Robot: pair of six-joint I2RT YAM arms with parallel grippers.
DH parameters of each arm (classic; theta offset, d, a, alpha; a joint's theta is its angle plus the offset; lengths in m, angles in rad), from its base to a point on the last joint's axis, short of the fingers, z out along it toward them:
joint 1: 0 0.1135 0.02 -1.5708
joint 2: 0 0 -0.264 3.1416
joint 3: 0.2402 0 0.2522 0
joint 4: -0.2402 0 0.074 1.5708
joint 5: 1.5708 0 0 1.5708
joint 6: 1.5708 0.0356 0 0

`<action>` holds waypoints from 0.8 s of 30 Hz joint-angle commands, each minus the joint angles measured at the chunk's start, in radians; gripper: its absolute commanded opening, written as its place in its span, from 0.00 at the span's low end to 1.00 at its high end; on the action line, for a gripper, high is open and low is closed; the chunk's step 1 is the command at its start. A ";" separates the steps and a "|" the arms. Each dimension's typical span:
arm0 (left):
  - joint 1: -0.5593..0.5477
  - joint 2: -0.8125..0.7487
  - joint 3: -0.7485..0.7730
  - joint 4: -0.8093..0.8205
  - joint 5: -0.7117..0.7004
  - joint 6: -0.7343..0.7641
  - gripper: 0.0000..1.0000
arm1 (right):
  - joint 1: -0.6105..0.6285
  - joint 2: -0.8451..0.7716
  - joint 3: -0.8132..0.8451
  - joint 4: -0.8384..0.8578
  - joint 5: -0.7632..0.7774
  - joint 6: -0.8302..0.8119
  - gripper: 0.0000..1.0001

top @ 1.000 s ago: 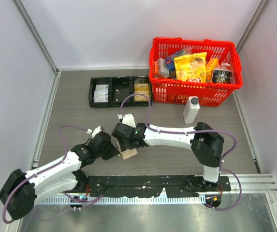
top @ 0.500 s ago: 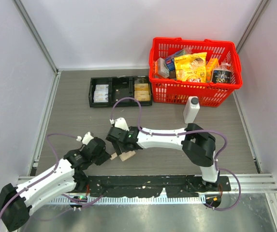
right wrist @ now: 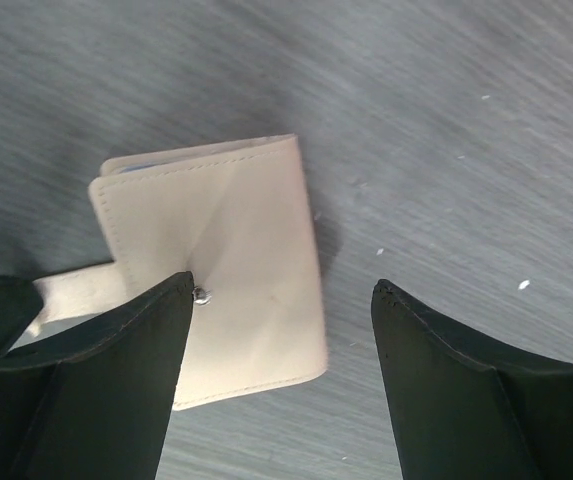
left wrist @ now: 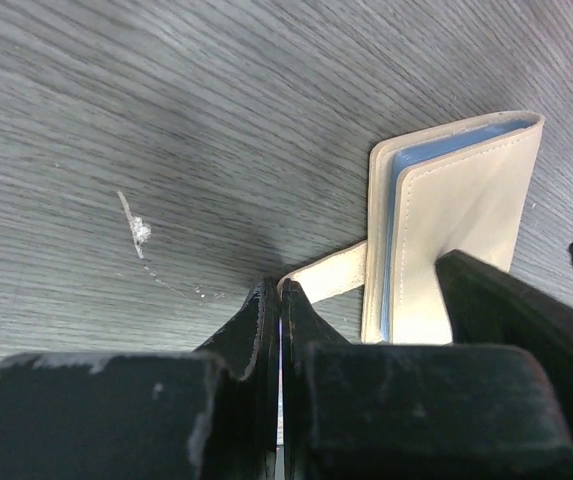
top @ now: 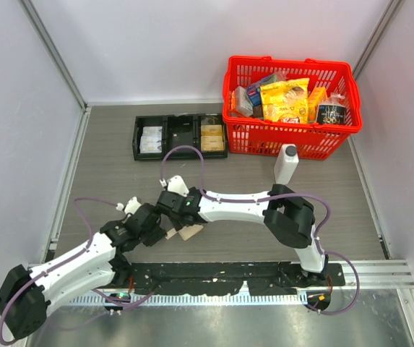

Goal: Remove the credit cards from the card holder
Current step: Open the card holder at the center of the board.

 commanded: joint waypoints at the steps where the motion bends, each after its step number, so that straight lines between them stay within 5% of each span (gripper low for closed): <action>1: 0.003 0.106 0.046 0.016 -0.029 0.068 0.00 | -0.014 -0.052 -0.036 -0.042 0.072 -0.026 0.76; 16: 0.023 0.387 0.147 0.370 0.092 0.187 0.00 | -0.099 -0.271 -0.255 0.137 0.019 0.042 0.76; 24: 0.026 0.355 0.031 0.479 0.103 0.081 0.00 | -0.089 -0.290 -0.272 0.228 -0.030 -0.013 0.76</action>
